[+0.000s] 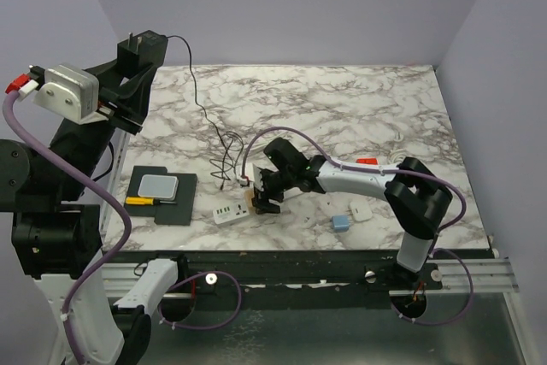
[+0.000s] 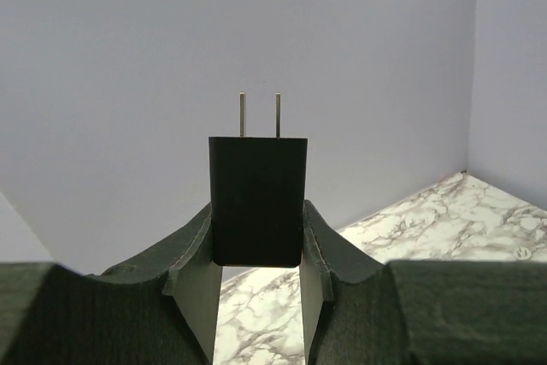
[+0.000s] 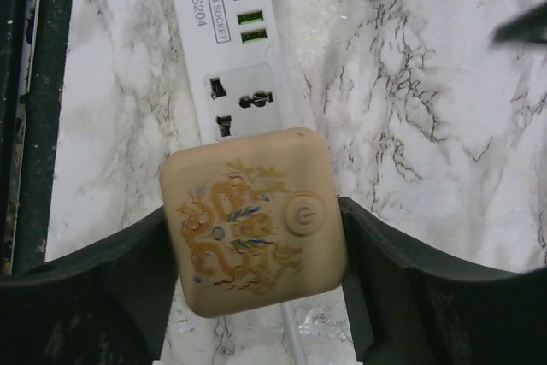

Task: Insert the plug
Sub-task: Move the socket to the center of the board.

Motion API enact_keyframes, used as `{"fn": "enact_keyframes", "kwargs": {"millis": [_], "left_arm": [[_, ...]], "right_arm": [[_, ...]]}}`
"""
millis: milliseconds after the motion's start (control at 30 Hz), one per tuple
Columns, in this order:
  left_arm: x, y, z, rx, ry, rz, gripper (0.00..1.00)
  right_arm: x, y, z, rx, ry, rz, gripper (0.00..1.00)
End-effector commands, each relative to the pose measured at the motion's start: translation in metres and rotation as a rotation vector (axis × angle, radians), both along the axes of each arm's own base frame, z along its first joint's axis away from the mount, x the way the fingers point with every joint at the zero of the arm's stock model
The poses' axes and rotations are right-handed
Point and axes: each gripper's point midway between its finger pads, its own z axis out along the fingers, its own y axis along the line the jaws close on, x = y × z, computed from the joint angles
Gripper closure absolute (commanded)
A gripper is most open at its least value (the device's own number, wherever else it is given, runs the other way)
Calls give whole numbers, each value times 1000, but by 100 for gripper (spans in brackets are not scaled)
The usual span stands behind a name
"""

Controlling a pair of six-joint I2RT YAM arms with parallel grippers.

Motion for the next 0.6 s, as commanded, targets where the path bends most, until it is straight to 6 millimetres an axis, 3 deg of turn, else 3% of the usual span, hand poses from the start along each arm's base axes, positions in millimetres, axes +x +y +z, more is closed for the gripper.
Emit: {"fn": "enact_keyframes", "kwargs": {"millis": [0,167,333,567], "left_arm": [[-7,-2,7,14,-30,-8,100],[-6,-2,6,17,-26,-13,100],[-3,-2,1,26,-18,-11,100],[9,-5,-26,77,52,-24,100]], "right_arm": [[24,2,-3,-9,-81,-111,35],[46,-12,3,4,-147,-236,43],[72,-34,9,14,-174,-334,43],[115,-67,5,-25,-198,-518,42]]}}
